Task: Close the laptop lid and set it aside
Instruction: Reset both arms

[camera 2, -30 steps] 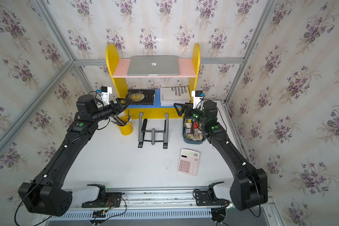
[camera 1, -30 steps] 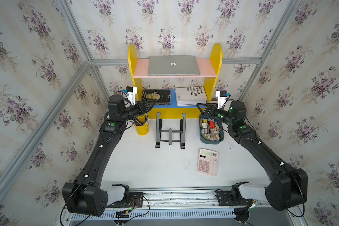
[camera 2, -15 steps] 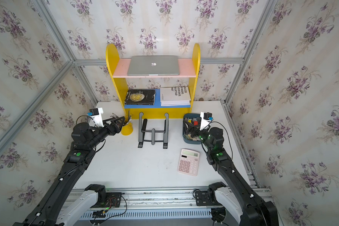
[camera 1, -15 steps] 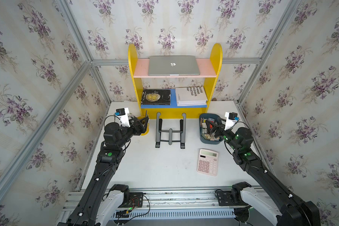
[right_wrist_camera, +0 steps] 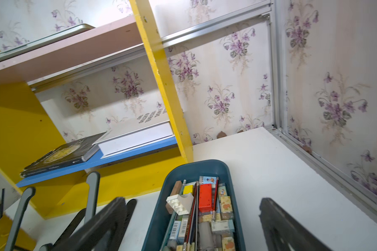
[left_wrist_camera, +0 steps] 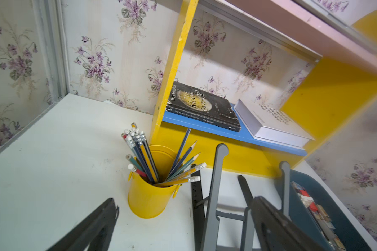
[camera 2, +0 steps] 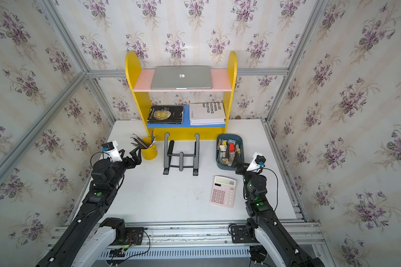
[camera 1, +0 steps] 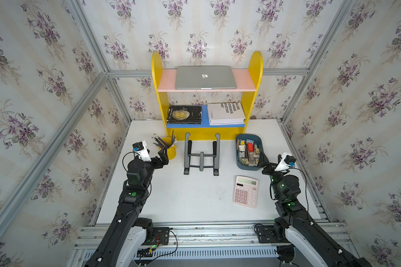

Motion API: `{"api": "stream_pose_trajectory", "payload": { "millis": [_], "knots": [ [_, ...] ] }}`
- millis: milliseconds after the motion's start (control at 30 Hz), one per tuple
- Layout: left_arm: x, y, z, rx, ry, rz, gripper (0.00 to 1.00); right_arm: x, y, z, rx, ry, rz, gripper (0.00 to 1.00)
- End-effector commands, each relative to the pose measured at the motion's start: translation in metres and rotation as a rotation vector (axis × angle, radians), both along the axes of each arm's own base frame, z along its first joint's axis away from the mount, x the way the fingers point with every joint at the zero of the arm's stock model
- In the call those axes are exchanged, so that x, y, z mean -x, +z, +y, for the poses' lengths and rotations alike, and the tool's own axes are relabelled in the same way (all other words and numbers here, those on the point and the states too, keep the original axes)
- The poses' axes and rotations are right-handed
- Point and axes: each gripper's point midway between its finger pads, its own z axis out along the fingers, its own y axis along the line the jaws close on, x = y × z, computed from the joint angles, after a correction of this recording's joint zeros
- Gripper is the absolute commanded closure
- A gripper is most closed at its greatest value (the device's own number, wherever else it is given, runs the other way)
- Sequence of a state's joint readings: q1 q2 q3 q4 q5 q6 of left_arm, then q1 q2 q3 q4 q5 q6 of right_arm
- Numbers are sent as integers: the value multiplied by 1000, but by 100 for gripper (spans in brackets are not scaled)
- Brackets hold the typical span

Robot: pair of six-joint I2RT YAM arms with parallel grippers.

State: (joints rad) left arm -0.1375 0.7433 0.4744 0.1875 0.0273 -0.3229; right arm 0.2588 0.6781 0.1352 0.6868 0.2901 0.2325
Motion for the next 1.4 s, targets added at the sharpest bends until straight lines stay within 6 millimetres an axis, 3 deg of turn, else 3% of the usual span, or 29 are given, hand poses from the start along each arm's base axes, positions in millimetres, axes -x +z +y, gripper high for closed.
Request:
{"api": "stream_pose_trajectory", "payload": {
  "millis": [0, 233, 733, 1100, 1333, 1367],
  "knots": [
    [-4, 5, 15, -32, 81, -65, 1, 2, 4, -21, -27, -123, -41, 0],
    [-6, -24, 27, -117, 143, -48, 1, 2, -26, -36, 13, -208, 14, 0],
    [-16, -74, 40, -299, 203, -51, 1, -6, -60, -53, 83, -246, 71, 0],
    [-33, -102, 52, -408, 258, -4, 1, -31, -63, -49, 160, -227, 99, 0],
    [-47, -109, 53, -453, 260, -20, 1, -46, -67, -45, 223, -211, 85, 0],
    [-50, -120, 52, -461, 251, -1, 1, -47, -68, -43, 232, -200, 74, 0]
  ]
}}
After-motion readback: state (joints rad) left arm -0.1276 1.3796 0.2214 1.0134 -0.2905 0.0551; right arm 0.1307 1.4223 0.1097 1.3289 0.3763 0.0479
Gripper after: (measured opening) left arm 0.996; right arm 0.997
